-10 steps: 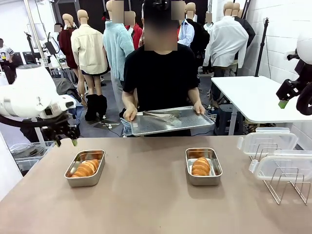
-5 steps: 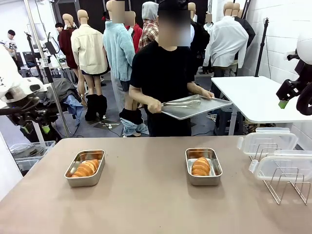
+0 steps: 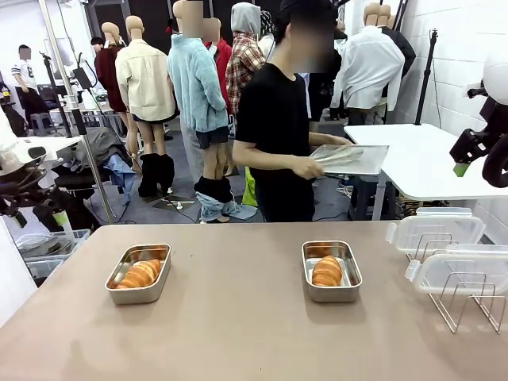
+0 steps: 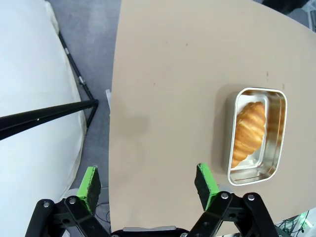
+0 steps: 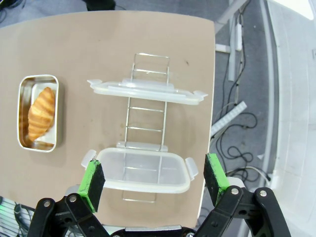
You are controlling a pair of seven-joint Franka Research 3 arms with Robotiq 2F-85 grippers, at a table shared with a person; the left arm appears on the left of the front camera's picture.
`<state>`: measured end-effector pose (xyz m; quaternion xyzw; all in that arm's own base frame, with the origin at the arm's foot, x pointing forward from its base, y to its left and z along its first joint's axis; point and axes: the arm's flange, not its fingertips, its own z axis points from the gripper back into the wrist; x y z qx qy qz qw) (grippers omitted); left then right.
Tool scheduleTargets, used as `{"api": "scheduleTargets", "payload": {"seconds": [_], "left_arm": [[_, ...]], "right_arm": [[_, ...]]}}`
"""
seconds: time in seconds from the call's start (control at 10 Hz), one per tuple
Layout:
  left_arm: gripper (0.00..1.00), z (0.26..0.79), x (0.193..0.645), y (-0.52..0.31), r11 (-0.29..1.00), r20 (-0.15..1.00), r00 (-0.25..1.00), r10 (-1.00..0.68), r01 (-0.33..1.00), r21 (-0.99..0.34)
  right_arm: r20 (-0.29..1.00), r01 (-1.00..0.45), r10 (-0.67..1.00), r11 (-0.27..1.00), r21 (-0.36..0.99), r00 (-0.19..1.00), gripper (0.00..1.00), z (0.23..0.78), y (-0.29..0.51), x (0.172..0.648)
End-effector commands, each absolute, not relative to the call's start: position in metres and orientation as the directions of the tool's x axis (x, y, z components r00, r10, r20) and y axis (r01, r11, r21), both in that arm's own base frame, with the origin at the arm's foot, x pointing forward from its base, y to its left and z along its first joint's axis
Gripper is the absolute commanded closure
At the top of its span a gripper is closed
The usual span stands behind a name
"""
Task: Place the bread in airtight containers.
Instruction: Pick up one Airtight Container lid and hand it to the human.
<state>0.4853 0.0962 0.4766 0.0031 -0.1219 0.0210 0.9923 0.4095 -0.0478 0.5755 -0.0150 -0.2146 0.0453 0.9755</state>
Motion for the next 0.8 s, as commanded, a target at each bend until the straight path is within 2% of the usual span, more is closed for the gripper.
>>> {"api": "scheduleTargets", "payload": {"seconds": [0.0, 0.1, 0.2, 0.7], "left_arm": [[0.0, 0.481, 0.492, 0.096, 0.999, 0.226, 0.973, 0.037, -0.039, 0.004], [0.0, 0.479, 0.5, 0.087, 1.0, 0.202, 0.979, 0.008, -0.012, 0.015], [0.0, 0.477, 0.486, 0.096, 0.999, 0.238, 0.97, 0.04, -0.042, 0.001], [0.0, 0.477, 0.486, 0.096, 0.999, 0.238, 0.97, 0.04, -0.042, 0.001]], "right_arm": [[0.416, -0.068, 0.085, 0.996, -0.055, 0.906, 0.0, 0.576, -0.046, 0.412], [0.416, -0.068, 0.085, 0.996, -0.055, 0.906, 0.0, 0.576, -0.046, 0.412], [0.416, -0.068, 0.085, 0.996, -0.055, 0.906, 0.0, 0.576, -0.046, 0.412], [0.416, -0.068, 0.085, 0.996, -0.055, 0.906, 0.0, 0.576, -0.046, 0.412]]}}
